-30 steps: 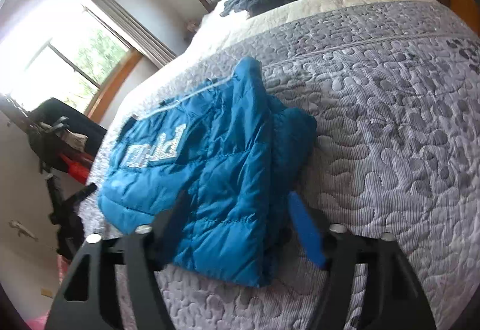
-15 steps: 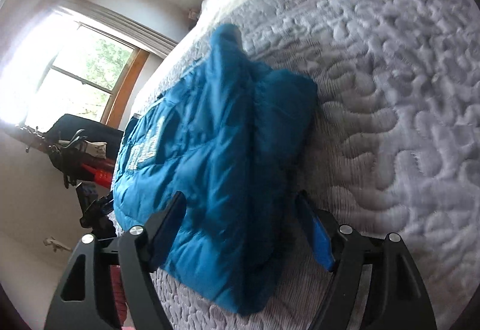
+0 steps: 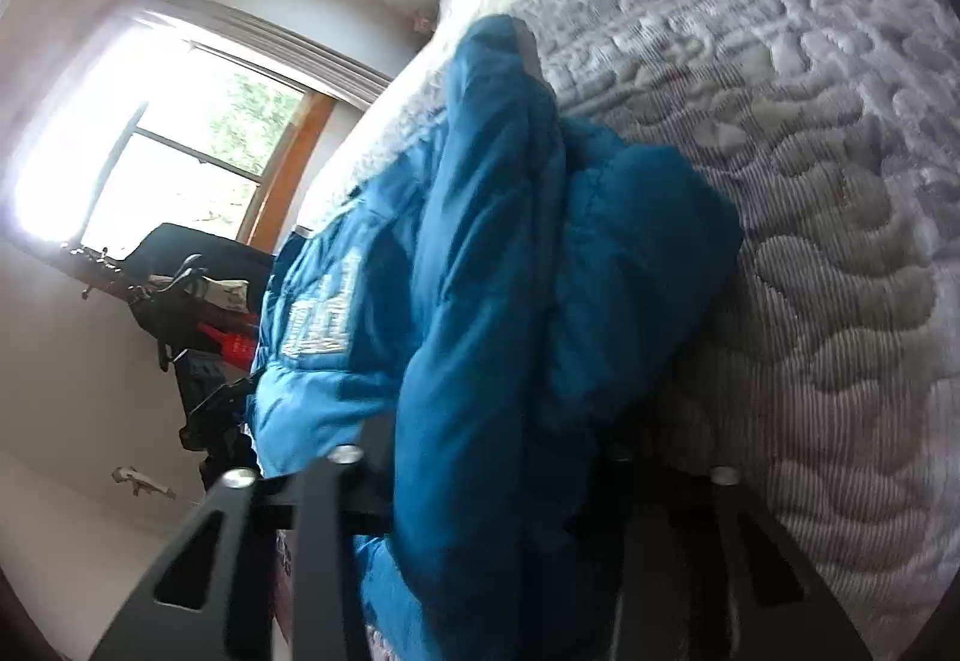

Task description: Fold large clothes

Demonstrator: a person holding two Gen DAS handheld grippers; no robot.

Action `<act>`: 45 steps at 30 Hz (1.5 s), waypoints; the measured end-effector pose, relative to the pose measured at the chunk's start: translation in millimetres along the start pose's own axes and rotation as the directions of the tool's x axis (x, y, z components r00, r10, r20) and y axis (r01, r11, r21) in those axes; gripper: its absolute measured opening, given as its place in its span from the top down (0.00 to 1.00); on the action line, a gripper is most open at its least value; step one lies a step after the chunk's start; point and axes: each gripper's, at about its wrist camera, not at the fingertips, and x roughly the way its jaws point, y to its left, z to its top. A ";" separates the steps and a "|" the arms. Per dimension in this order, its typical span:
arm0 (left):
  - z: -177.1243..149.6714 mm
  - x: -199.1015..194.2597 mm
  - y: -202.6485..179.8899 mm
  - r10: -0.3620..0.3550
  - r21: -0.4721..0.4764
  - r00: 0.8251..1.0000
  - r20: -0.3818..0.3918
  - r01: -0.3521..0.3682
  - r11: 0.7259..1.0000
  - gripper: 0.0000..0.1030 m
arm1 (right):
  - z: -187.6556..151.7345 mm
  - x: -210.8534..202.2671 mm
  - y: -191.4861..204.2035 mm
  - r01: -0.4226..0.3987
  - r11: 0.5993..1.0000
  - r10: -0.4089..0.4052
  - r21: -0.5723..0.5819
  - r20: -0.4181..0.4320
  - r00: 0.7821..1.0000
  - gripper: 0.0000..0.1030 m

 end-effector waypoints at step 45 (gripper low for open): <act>-163.6 -138.9 -3.8 0.069 0.044 0.992 0.103 -0.074 0.996 0.41 | -175.4 -143.5 -14.0 0.197 0.980 -0.196 -0.026 0.062 0.979 0.22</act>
